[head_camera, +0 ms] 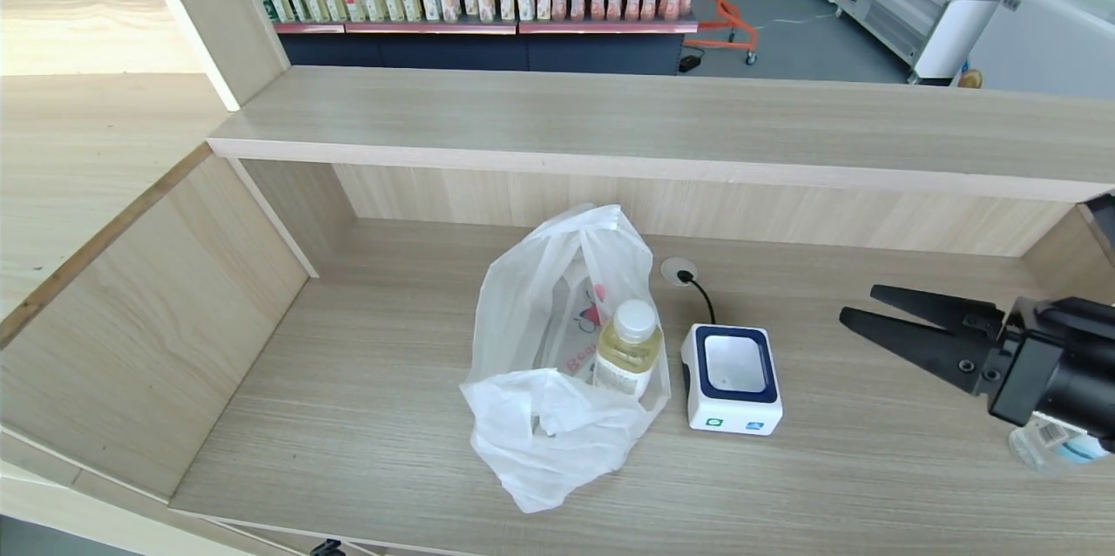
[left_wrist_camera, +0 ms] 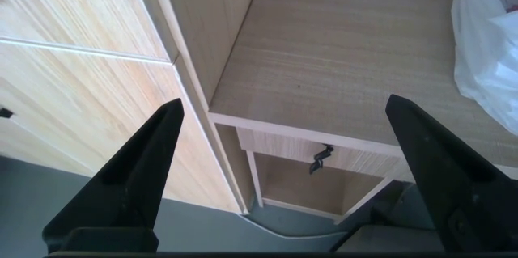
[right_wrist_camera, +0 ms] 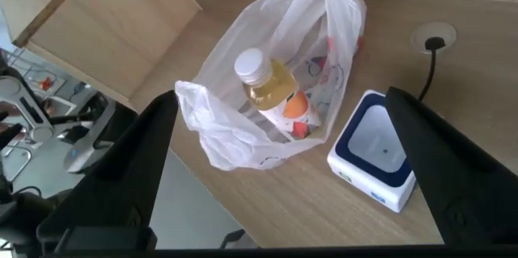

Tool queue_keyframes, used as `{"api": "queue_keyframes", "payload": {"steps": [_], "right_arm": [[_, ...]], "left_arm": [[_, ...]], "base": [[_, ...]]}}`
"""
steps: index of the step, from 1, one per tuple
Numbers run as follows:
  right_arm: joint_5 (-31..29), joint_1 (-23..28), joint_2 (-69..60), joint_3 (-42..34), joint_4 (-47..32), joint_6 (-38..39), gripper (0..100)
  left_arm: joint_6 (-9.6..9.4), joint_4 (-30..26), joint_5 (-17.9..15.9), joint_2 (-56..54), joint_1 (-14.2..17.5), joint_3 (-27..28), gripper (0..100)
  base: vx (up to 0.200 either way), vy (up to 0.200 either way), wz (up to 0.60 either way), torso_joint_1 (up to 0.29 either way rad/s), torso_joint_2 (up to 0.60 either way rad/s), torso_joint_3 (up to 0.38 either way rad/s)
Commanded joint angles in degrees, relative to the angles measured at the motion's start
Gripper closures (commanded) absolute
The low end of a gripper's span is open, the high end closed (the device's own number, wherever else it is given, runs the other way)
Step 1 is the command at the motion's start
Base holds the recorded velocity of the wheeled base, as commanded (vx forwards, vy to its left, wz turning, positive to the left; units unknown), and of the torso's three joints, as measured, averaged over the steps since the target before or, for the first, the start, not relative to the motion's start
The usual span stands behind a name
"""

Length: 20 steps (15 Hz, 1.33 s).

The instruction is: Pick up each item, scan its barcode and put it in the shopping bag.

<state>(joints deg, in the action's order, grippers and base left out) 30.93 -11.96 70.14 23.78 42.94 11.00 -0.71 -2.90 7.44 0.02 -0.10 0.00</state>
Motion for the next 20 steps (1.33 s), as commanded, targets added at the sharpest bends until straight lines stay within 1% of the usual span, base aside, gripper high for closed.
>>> {"api": "queue_keyframes", "payload": {"steps": [1, 2, 6, 9, 11, 13, 14, 15, 16, 20], "right_arm": [[0.01, 0.36, -3.7, -1.55, 0.04, -0.1, 0], [-0.08, 0.53, -3.7, -1.64, 0.04, -0.1, 0], [-0.08, 3.7, -3.26, -1.81, -0.13, -0.1, 0], [-0.08, 4.84, -3.26, -1.9, -0.13, -0.1, 0], [-0.08, 5.28, -3.26, -1.9, -0.13, -0.19, 0], [-0.08, 7.56, -2.73, -1.99, -0.31, -0.19, 0], [-0.08, 9.32, -2.56, -1.64, -2.77, -0.19, 0], [-0.08, 10.2, -2.91, -1.46, -4.88, -0.19, 0], [-0.17, 10.99, -3.26, -1.46, -6.55, -0.19, 0], [-0.08, 11.17, -5.55, -1.9, -9.98, -0.1, 0]], "left_arm": [[0.0, 0.0, 0.03, -0.02, 0.01, 0.0, 0], [0.09, 0.0, 0.03, -0.02, 0.01, 0.0, 0], [0.09, 0.0, 0.03, -0.02, 0.01, 0.0, 0], [0.09, 0.0, 0.03, -0.02, 0.01, 0.0, 0], [0.18, 0.0, 0.03, -0.02, 0.01, 0.0, 0], [0.18, 0.0, 0.03, -0.02, 0.01, 0.0, 0], [0.71, 0.09, 0.03, -0.02, 0.01, 0.0, 0], [2.03, 0.18, 0.12, -0.02, 0.01, 0.0, 0], [2.64, 0.18, 0.21, -0.02, 0.01, 0.0, 0], [2.55, 0.18, 0.21, -0.02, 0.01, 0.0, 0]], "base": [[0.0, 0.0, 0.0, 0.0, 0.0, 0.0], [0.0, 0.0, 0.0, 0.0, 0.0, 0.0], [-0.2, 0.0, 0.0, 0.01, 0.0, -0.001], [0.0, 0.0, 0.0, 0.0, 0.0, 0.0], [0.0, -0.2, 0.0, 0.0, 0.0, 0.012], [0.0, -0.2, 0.0, 0.007, 0.0, 0.005], [0.0, -0.2, 0.0, 0.007, 0.01, -0.002], [0.0, -0.2, 0.0, 0.012, 0.01, -0.002], [0.0, -0.2, 0.0, 0.007, 0.01, 0.002], [0.0, -0.2, 0.0, 0.002, 0.0, 0.001]]}}
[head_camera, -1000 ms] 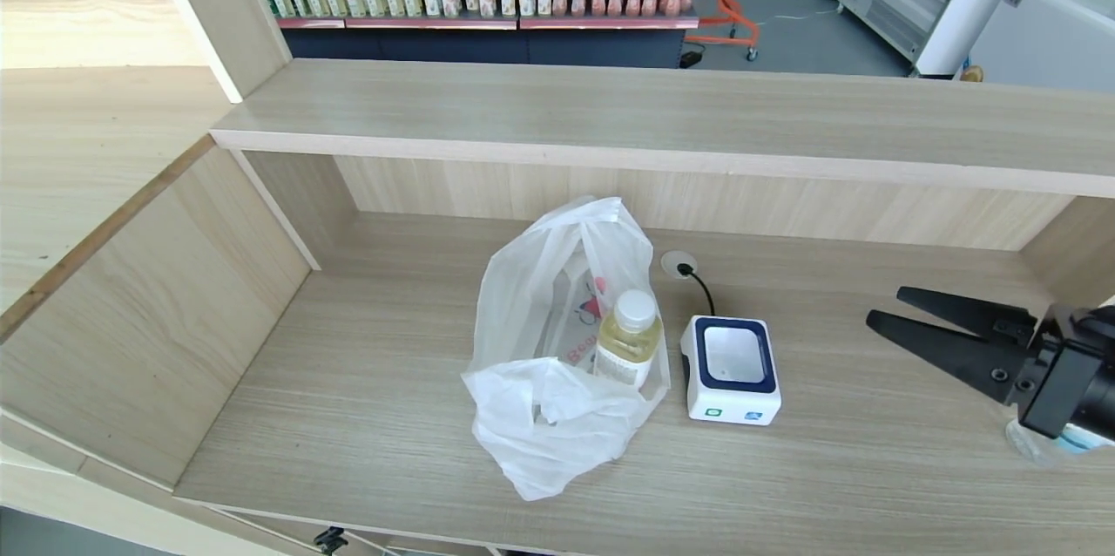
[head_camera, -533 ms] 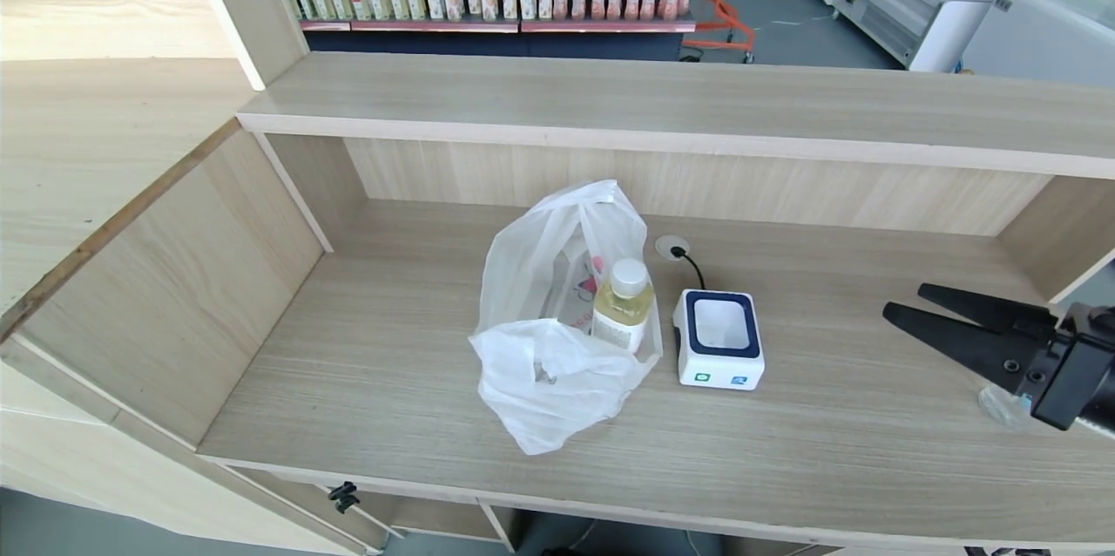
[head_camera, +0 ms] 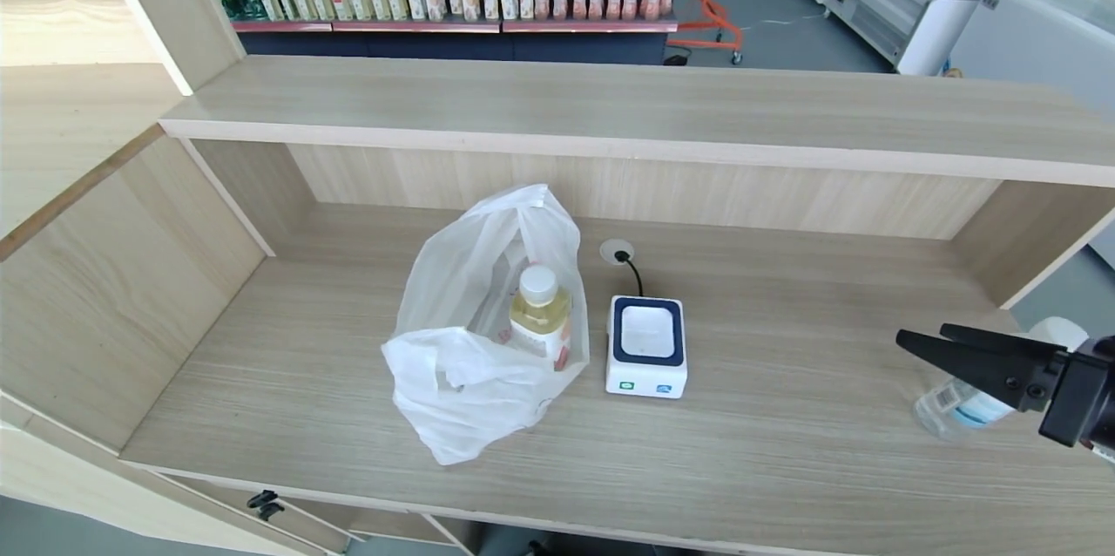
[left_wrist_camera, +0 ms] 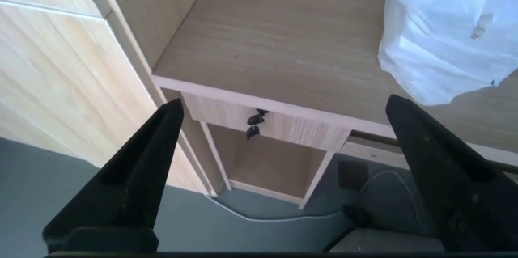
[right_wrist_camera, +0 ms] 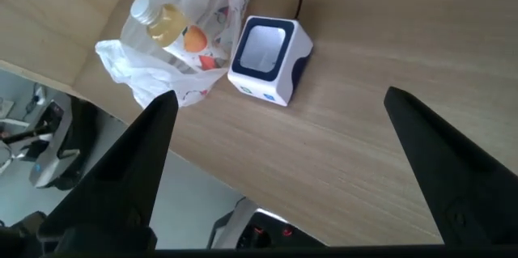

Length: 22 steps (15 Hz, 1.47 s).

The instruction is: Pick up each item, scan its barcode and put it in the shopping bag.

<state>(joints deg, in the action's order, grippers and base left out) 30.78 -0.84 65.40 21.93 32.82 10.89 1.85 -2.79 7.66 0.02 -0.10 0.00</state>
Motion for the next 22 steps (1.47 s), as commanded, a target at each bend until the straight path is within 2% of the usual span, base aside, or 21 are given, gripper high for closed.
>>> {"api": "queue_keyframes", "payload": {"steps": [1, 4, 6, 9, 12, 14, 15, 16, 17, 18, 22], "right_arm": [[0.16, -0.04, -1.24, -0.05, -0.56, 0.1, 0], [0.16, -0.39, -1.33, -0.4, -0.65, 0.01, 0], [0.16, -0.3, -1.24, -0.66, -0.65, 0.1, 0], [0.16, -0.39, -0.89, -0.75, -0.65, 0.01, 0], [-0.02, -0.3, -0.72, -0.49, -0.74, -0.43, 0], [-0.2, 0.93, -0.54, -0.49, -2.23, -5.26, 0], [-0.46, 4.18, 0.34, -0.49, -4.34, -11.06, 0], [-3.71, 7.96, 1.31, -0.4, -6.01, -17.83, 0], [-10.74, 11.56, 2.54, -0.49, -7.24, -22.93, 0], [-17.51, 12.88, 3.15, -0.66, -7.94, -24.07, 0], [-19.79, 15.26, 5.53, -1.28, -8.56, -23.37, 0]], "left_arm": [[0.08, 0.07, -0.01, -0.02, 0.01, 0.0, 0], [-0.1, 0.07, -0.1, -0.02, 0.01, 0.0, 0], [-0.18, 0.07, -0.1, -0.02, 0.01, 0.0, 0], [-0.36, 0.07, -0.1, -0.02, 0.01, 0.0, 0], [-0.45, 0.07, -0.1, -0.02, 0.01, 0.0, 0], [-0.45, 0.07, -0.1, -0.02, 0.01, 0.0, 0], [-0.45, 0.07, -0.1, -0.02, 0.01, 0.0, 0], [-0.45, 0.07, -0.1, -0.02, 0.01, 0.0, 0], [-0.45, 0.07, -0.1, -0.02, 0.01, 0.0, 0], [-0.45, 0.07, -0.1, -0.02, 0.01, 0.0, 0], [-0.45, 0.07, -0.1, -0.02, 0.01, 0.0, 0]], "base": [[-0.2, -0.2, 0.0, 0.007, 0.0, 0.002], [-0.2, -0.2, 0.0, 0.006, 0.01, -0.002], [0.0, 0.0, 0.0, 0.0, 0.0, 0.0], [-0.2, 0.0, 0.0, -0.006, 0.0, 0.005], [0.0, 0.0, 0.0, 0.0, 0.0, 0.0], [0.0, 0.0, 0.0, 0.0, 0.0, 0.0], [0.0, 0.0, 0.0, 0.0, 0.0, 0.0], [0.0, 0.0, 0.0, 0.0, 0.0, 0.0], [0.0, 0.0, 0.0, 0.0, 0.0, 0.0], [0.0, 0.0, 0.0, 0.0, 0.0, 0.0], [0.0, 0.0, 0.0, 0.0, 0.0, 0.0]]}}
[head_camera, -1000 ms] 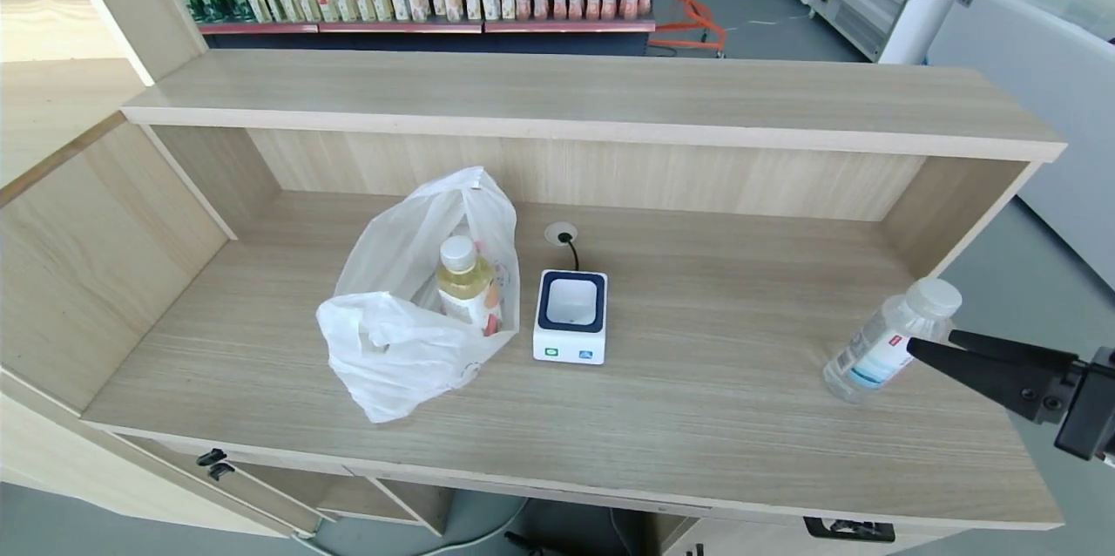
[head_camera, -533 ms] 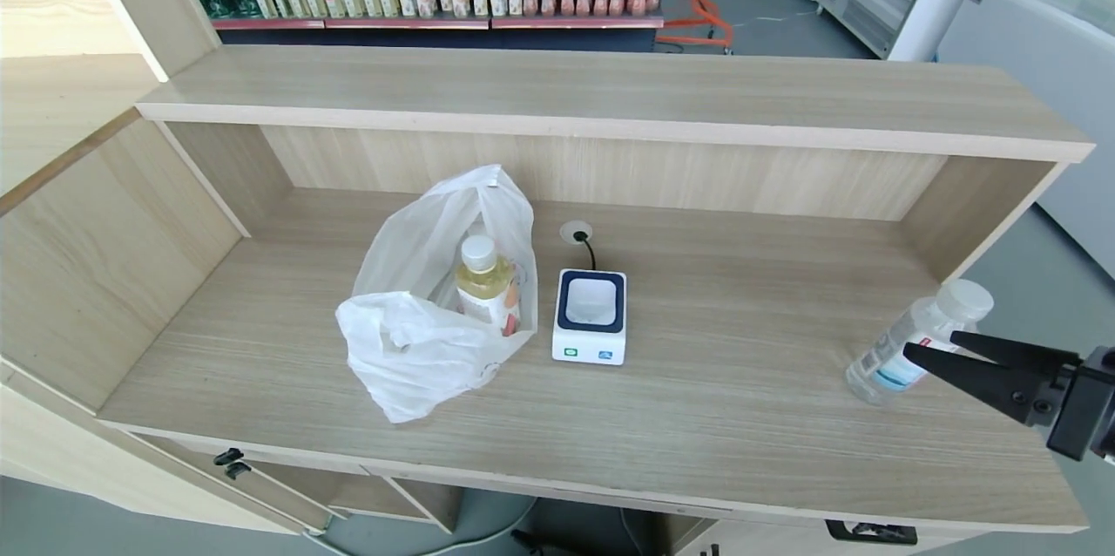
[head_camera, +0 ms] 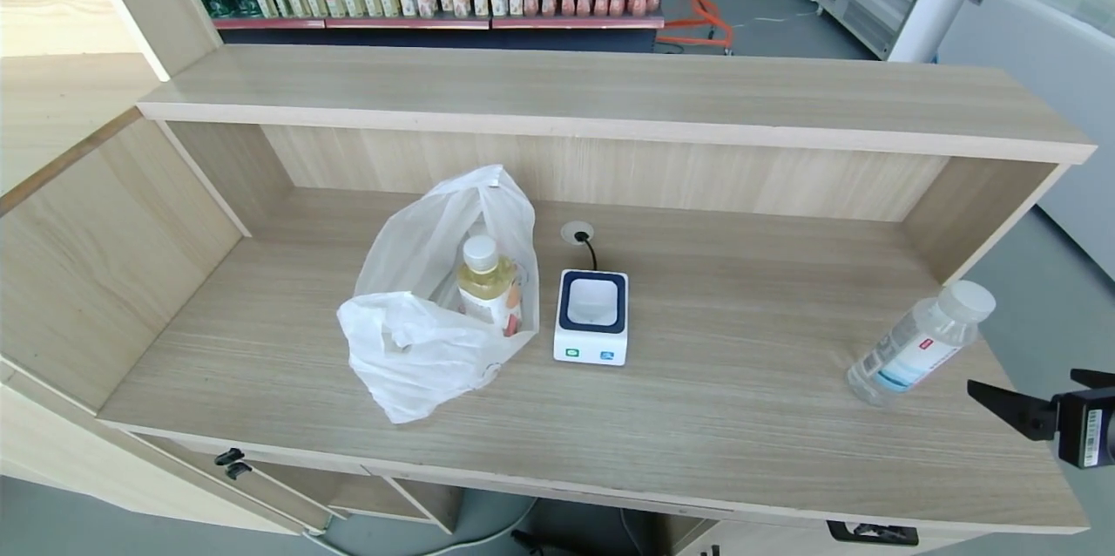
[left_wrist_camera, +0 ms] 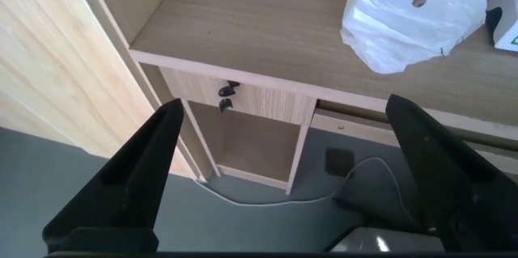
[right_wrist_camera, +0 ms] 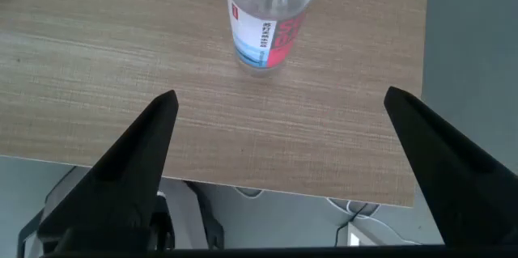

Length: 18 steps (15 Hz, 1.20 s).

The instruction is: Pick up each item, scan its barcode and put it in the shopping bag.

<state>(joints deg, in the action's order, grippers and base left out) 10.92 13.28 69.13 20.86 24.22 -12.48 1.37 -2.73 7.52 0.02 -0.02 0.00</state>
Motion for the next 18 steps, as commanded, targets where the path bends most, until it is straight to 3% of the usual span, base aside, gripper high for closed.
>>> {"api": "queue_keyframes", "payload": {"steps": [1, 3, 6, 9, 14, 18], "right_arm": [[-0.11, 2.63, 2.85, -0.29, 0.12, -0.09, 0], [-0.82, 5.62, 6.01, -0.2, 1.0, -0.35, 0], [-0.55, 5.8, 11.02, -0.38, 6.19, 0.35, 0], [1.56, 1.49, 17.62, -0.29, 16.38, 4.05, 0], [3.14, -3.78, 22.71, 0.32, 22.8, 4.22, 0], [3.05, -5.19, 26.4, 0.24, 27.63, 3.96, 0]], "left_arm": [[0.04, 0.01, 0.04, -0.02, -0.06, 0.0, 0], [0.04, 0.01, 0.04, -0.02, -0.06, 0.0, 0], [0.04, 0.01, 0.04, -0.02, -0.06, 0.0, 0], [0.04, 0.01, 0.04, -0.02, -0.06, 0.0, 0], [0.04, 0.01, 0.04, -0.02, -0.06, 0.0, 0], [0.04, 0.01, 0.04, -0.02, -0.06, 0.0, 0]], "base": [[0.0, 0.0, 0.0, 0.0, 0.0, 0.0], [0.0, 0.0, 0.0, 0.0, 0.0, 0.0], [0.0, 0.0, 0.0, 0.0, 0.0, 0.0], [0.0, 0.0, 0.0, 0.0, 0.0, 0.0], [0.0, 0.0, 0.0, 0.0, 0.0, 0.0], [0.0, 0.0, 0.0, 0.0, 0.0, 0.0]]}}
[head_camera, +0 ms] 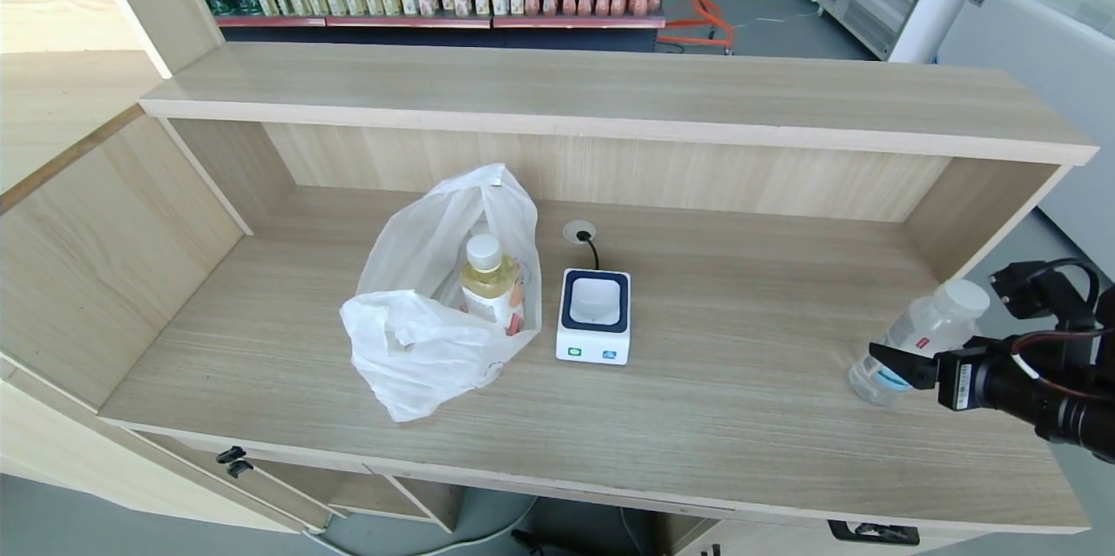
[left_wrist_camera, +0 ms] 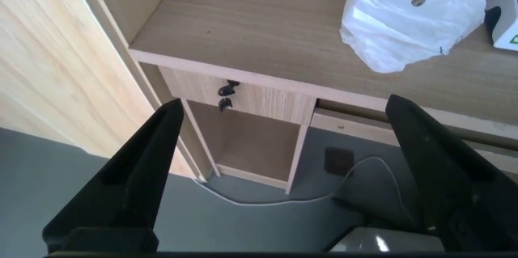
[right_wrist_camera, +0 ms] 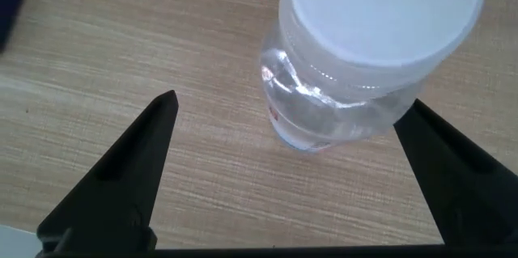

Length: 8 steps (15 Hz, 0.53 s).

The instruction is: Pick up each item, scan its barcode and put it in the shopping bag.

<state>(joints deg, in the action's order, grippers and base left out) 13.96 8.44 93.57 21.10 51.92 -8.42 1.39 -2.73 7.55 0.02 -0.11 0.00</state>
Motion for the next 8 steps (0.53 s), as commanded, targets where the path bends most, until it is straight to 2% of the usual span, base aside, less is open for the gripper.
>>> {"api": "queue_keyframes", "payload": {"steps": [1, 8], "right_arm": [[0.02, -0.35, 2.84, 0.08, 1.43, -0.1, 0], [0.1, -0.97, 6.97, 0.17, 6.53, -0.19, 0]], "left_arm": [[0.02, 0.01, 0.01, -0.02, 0.02, 0.0, 0], [0.02, 0.01, -0.08, -0.02, 0.02, 0.0, 0]], "base": [[0.0, 0.0, 0.0, 0.0, 0.0, 0.0], [0.0, 0.0, 0.0, 0.0, 0.0, 0.0]]}}
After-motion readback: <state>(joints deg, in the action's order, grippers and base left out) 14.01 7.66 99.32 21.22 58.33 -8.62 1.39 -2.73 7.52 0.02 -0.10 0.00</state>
